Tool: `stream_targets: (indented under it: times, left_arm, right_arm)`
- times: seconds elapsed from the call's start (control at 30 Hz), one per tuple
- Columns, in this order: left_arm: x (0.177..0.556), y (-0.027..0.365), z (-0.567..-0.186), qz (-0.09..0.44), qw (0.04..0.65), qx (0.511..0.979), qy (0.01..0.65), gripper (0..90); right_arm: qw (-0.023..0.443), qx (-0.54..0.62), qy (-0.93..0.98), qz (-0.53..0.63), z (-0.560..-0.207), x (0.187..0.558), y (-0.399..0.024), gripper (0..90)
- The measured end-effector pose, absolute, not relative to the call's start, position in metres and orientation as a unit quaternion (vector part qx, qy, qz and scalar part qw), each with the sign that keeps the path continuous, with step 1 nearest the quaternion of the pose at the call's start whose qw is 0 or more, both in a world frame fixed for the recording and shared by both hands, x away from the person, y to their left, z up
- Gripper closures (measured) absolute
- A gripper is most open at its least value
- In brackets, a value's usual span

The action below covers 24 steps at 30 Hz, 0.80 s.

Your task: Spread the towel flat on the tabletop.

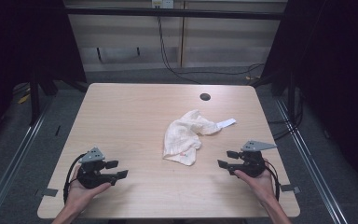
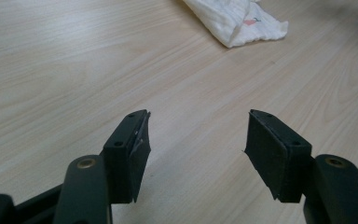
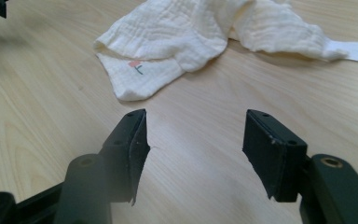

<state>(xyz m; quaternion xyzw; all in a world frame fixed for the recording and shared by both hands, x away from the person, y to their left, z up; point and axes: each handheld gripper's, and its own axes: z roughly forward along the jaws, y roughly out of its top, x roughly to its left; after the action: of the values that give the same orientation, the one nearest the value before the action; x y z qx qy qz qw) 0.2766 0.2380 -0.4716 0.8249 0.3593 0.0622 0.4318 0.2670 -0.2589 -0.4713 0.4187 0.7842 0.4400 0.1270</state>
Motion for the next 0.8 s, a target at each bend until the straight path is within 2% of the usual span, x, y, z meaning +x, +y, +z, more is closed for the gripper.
stream_targets:
  times: [0.13,0.2,0.4,0.8]
  left_arm:
    - [0.278,0.235,-0.472,0.062,0.432,0.824,0.360,39.2]
    - [0.280,0.233,-0.472,0.062,0.433,0.825,0.358,39.2]
    - [0.281,0.225,-0.473,0.058,0.429,0.832,0.347,38.8]
    - [0.281,0.227,-0.476,0.059,0.420,0.837,0.345,38.1]
  right_arm:
    - [0.122,0.406,0.790,0.443,-0.466,0.275,-0.252,38.9]
    - [0.133,0.403,0.784,0.453,-0.460,0.278,-0.252,41.5]
    - [0.122,0.393,0.789,0.456,-0.457,0.295,-0.249,43.2]
    - [0.122,0.387,0.804,0.434,-0.454,0.345,-0.224,39.2]
